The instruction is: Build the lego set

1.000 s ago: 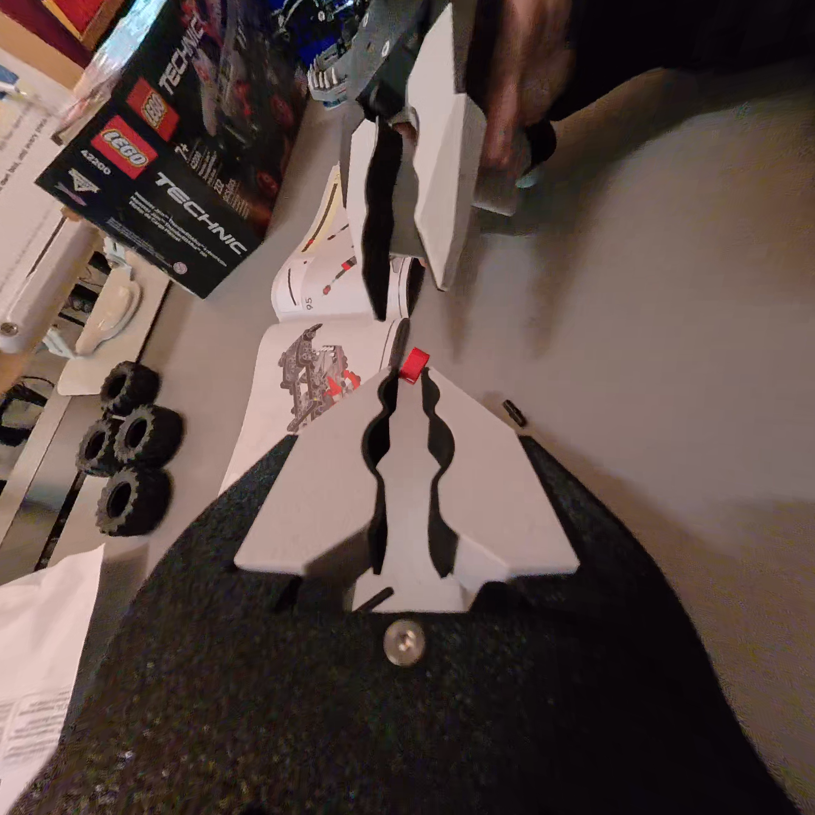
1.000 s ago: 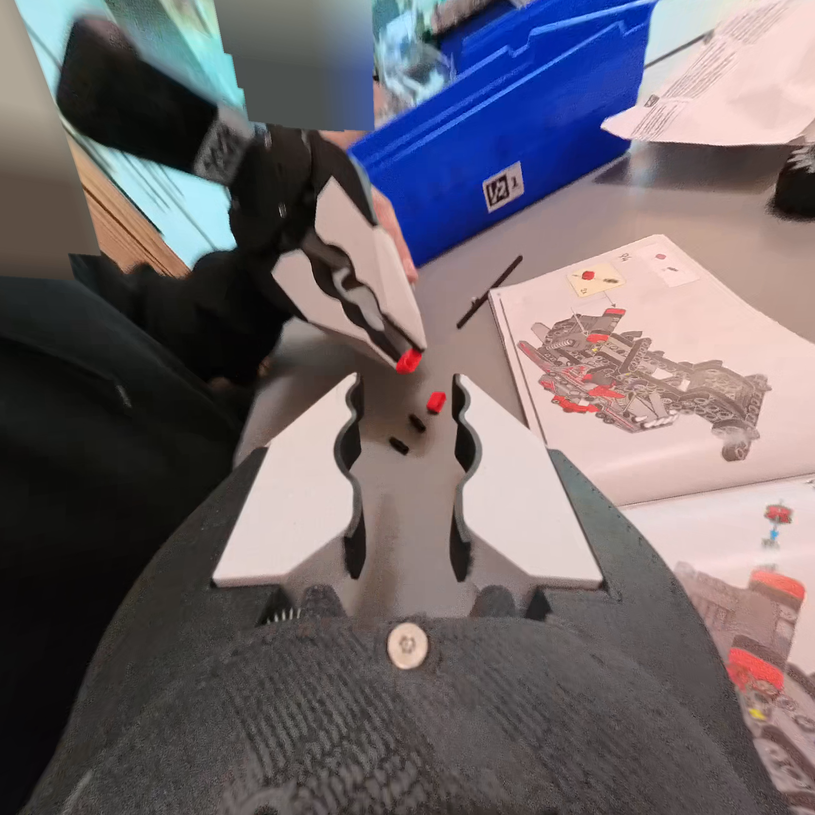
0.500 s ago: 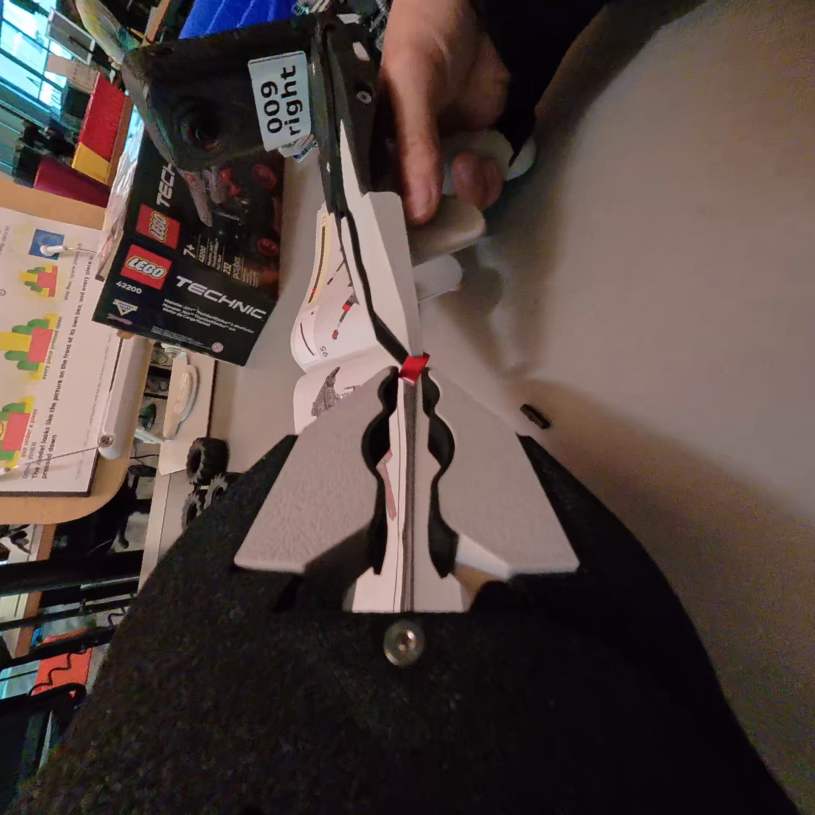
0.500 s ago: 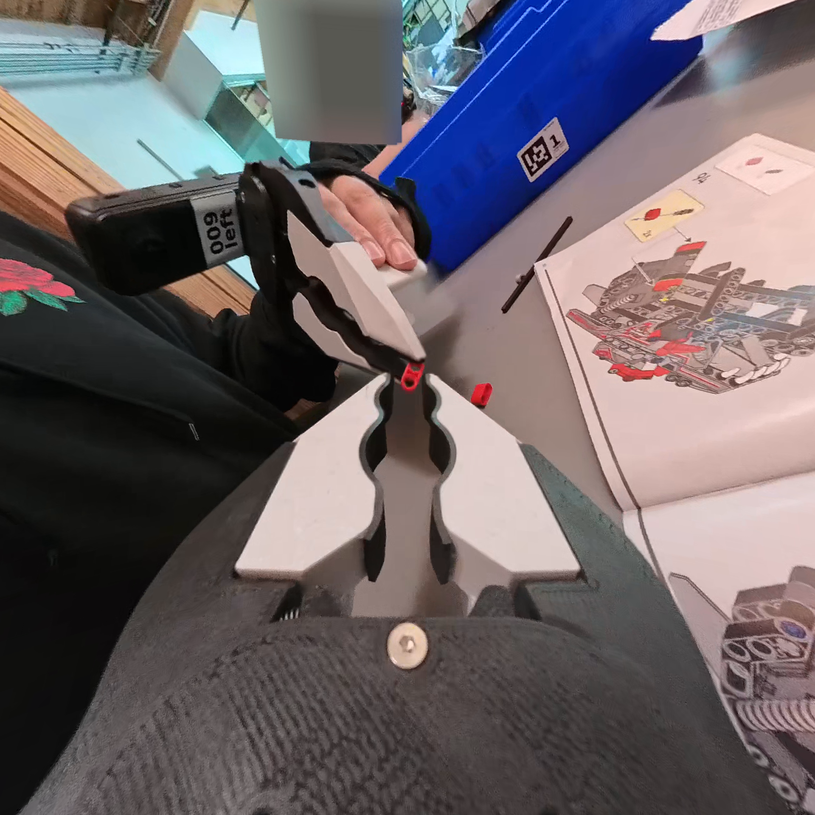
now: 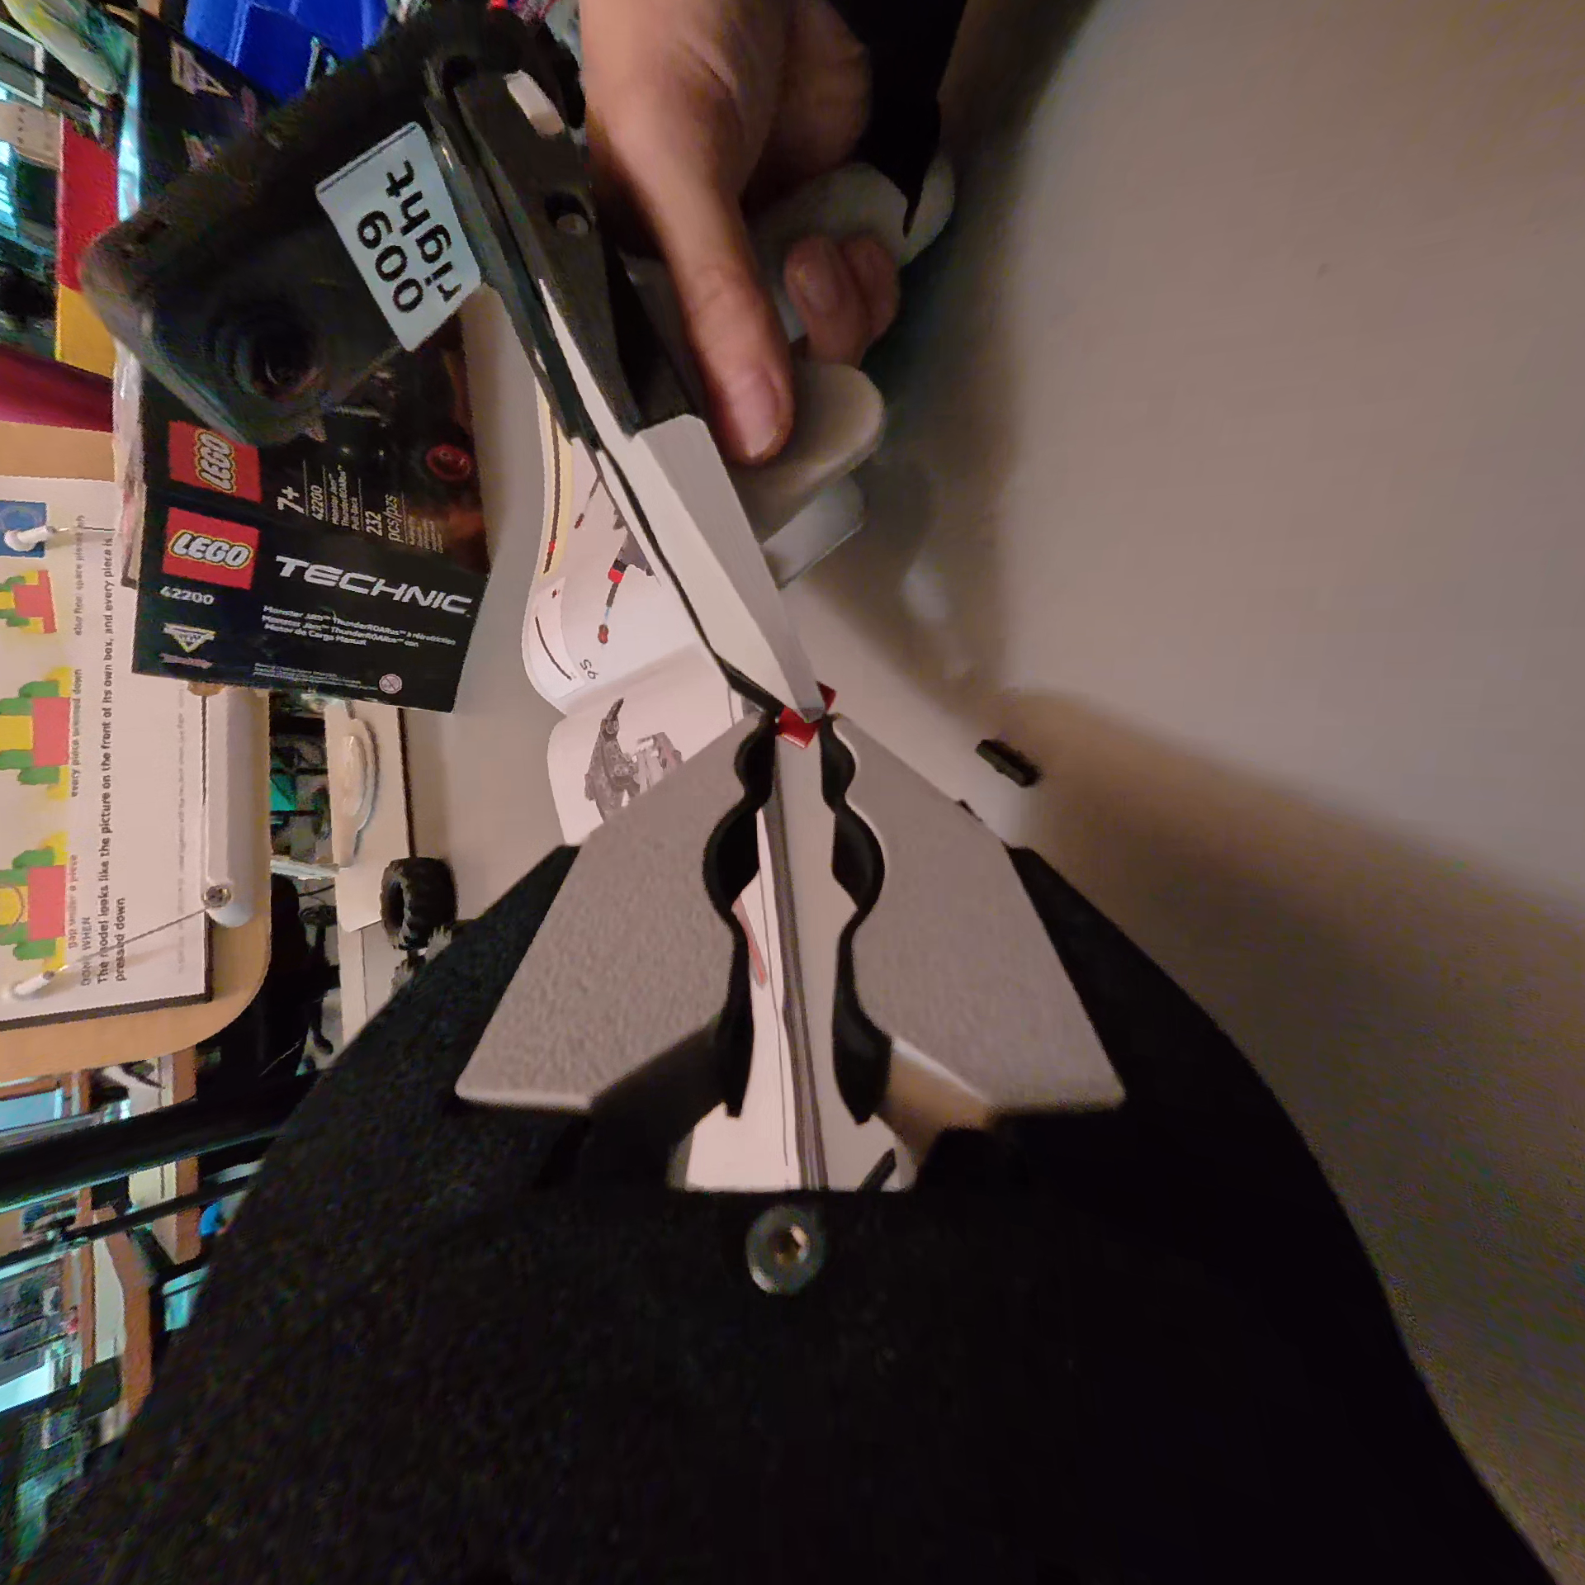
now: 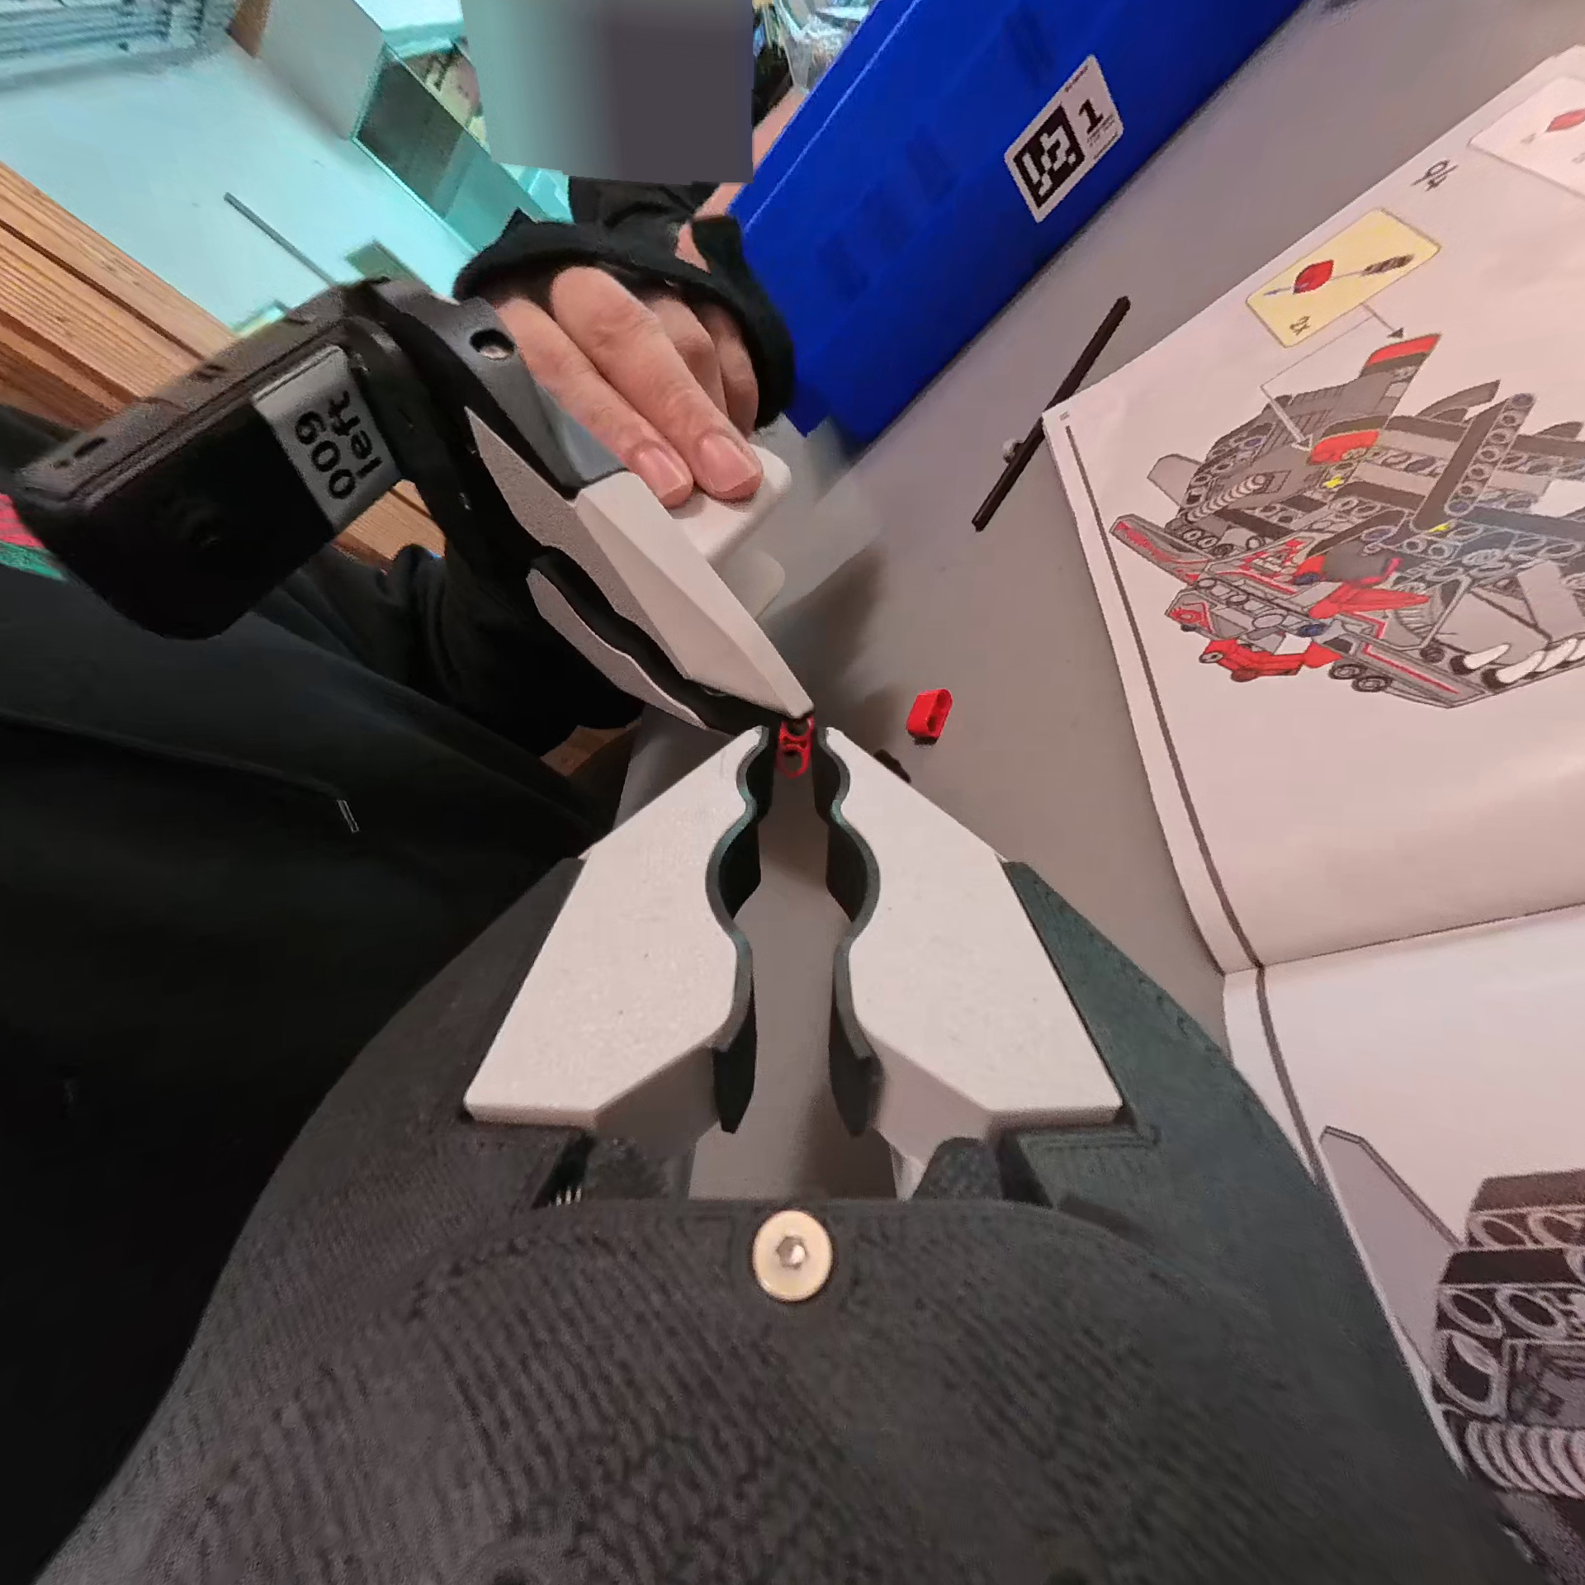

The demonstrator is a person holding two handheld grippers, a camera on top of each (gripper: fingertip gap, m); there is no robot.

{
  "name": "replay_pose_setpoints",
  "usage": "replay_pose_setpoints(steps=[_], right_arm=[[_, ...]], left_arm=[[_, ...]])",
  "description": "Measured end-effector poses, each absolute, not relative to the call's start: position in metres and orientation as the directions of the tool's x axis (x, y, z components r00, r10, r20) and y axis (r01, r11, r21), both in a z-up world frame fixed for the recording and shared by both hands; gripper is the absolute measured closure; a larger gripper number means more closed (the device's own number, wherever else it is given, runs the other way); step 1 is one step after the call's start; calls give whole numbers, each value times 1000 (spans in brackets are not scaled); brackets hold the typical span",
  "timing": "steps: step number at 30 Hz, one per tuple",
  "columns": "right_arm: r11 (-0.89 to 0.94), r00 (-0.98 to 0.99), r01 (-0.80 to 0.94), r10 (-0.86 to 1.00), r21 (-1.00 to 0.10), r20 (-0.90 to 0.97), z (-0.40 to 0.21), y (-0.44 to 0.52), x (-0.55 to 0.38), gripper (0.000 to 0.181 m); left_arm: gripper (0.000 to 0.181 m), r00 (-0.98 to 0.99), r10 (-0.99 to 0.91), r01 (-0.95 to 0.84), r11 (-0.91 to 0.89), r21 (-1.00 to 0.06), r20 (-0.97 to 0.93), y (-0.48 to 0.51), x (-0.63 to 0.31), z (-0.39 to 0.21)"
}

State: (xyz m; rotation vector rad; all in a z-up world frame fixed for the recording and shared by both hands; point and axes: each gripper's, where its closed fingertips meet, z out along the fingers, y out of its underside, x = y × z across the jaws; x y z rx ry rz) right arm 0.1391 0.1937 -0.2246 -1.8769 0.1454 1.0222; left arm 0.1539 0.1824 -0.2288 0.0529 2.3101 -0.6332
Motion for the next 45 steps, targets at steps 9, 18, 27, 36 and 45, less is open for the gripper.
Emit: replay_pose_setpoints(steps=[9,18,27,36,45], right_arm=[[-540,624,-518,292,-663,-725,-227,194,145,175],[-491,614,-571,277,-658,-739,-222,194,156,175],[-332,586,-672,307,-662,-750,-201,190,178,176],[-323,582,-696,267,-641,-768,-205,193,185,175],[-331,608,-682,240,-652,-757,-209,195,184,175]], left_arm=[[173,-711,-202,179,874,-452,-673,185,159,-229],[171,-663,-315,119,851,-512,-679,189,167,-225],[158,-706,-592,-142,656,-741,-389,201,159,-221],[164,-687,-701,-382,573,-725,-192,227,130,-253],[164,-642,-750,-470,551,-690,-161,228,131,-259]])
